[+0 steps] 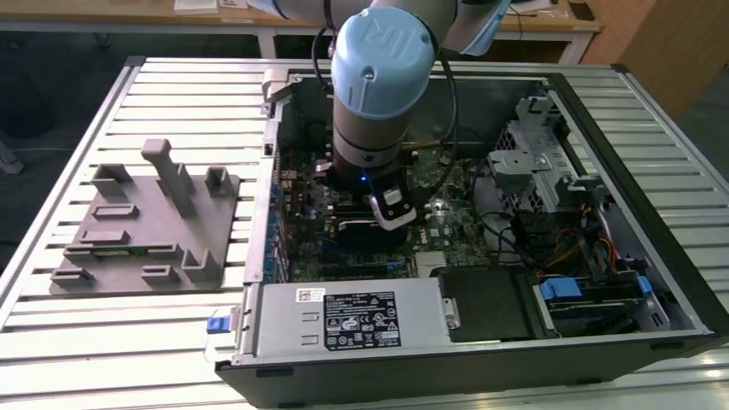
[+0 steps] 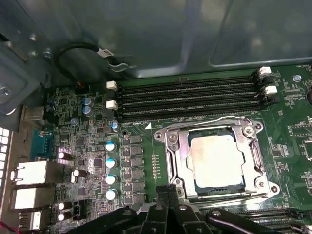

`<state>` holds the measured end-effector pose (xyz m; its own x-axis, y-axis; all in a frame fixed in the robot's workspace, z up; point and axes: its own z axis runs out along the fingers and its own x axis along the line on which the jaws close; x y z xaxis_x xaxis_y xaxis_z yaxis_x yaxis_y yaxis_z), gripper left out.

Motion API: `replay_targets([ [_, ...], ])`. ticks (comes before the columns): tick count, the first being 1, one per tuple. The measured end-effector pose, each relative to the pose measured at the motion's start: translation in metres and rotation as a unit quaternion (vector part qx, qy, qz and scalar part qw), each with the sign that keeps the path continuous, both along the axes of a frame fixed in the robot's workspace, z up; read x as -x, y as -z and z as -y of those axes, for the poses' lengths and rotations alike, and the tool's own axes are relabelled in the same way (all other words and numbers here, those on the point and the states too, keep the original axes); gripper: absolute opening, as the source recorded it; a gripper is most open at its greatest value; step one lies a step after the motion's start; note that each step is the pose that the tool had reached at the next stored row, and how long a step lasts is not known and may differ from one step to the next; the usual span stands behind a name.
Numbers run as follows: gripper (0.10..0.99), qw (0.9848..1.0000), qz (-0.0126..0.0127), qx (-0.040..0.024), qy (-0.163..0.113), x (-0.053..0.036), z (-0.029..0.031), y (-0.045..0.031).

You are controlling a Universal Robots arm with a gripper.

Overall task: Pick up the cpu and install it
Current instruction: 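Install the second cpu locking lever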

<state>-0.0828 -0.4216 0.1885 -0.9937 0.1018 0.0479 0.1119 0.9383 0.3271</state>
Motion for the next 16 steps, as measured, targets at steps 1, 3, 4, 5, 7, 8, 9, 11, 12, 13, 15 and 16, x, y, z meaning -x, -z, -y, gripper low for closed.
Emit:
replay_targets([
  [1, 0.106, 1.0000, -0.0001, 0.0001, 0.000, 0.0000, 0.0001, 0.0003],
  [3, 0.106, 1.0000, -0.0001, 0.0001, 0.000, 0.0000, 0.0000, 0.0004],
  [4, 0.106, 1.0000, -0.0001, 0.0001, 0.000, 0.0001, 0.0000, 0.0005],
  [5, 0.106, 1.0000, -0.0001, 0.0002, 0.000, 0.0001, 0.0000, 0.0005],
  [7, 0.106, 1.0000, 0.0000, 0.0005, 0.000, 0.0002, 0.0000, 0.0005],
  [8, 0.106, 1.0000, 0.0000, 0.0006, 0.000, 0.0002, 0.0000, 0.0003],
  [9, 0.106, 1.0000, 0.0000, 0.0007, 0.000, 0.0002, 0.0000, -0.0002],
  [11, 0.106, 1.0000, 0.0000, 0.0006, 0.000, 0.0002, 0.0000, -0.0013],
  [12, 0.106, 1.0000, 0.0001, 0.0004, 0.000, 0.0001, -0.0001, -0.0021],
  [13, 0.106, 1.0000, 0.0000, 0.0006, 0.000, 0.0002, -0.0001, -0.0035],
  [15, 0.106, 1.0000, 0.0000, 0.0006, 0.000, 0.0002, 0.0000, -0.0067],
  [16, 0.106, 1.0000, 0.0000, 0.0007, 0.000, 0.0002, 0.0000, -0.0084],
])
